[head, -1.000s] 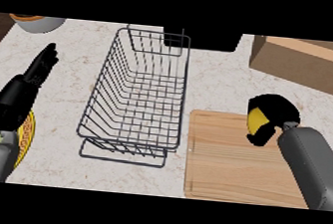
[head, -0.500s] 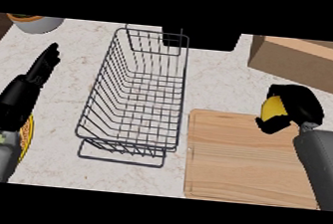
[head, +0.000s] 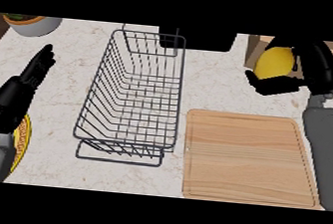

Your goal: Pick the lemon from the cutting board and place it in the basket

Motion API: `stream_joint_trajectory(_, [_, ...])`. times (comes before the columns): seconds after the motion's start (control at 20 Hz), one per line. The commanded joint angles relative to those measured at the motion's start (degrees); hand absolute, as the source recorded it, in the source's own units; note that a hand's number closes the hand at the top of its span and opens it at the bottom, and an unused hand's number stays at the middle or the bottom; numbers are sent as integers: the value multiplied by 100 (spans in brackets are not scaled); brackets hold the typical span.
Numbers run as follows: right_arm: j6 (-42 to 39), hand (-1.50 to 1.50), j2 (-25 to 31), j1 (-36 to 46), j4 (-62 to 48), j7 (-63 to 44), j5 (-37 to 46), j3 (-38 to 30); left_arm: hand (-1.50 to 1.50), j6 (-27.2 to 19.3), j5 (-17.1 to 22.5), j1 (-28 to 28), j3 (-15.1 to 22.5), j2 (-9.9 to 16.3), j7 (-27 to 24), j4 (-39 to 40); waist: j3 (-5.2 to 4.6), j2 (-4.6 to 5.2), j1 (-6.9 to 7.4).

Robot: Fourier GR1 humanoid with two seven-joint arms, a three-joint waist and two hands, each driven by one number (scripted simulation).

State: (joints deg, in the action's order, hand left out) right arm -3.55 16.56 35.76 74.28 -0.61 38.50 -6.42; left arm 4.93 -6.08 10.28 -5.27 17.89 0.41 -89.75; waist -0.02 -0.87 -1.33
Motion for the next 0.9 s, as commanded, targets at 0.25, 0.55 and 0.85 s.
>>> stream_joint_trajectory(0.25, [-1329,150,-392,1339,1759,-1809,-1045,81,0,-58,-117,334,56,-97,118,129,-4,57,92])
stream_joint_trajectory(0.55, [-2000,150,-697,2392,2144,-3577,-1508,246,0,21,-118,73,40,-122,-138,96,-4,58,130])
stream_joint_trajectory(0.85, [-1790,150,-1267,3258,1323,-4235,-1346,569,0,100,-120,124,35,-164,-267,230,-3,79,176])
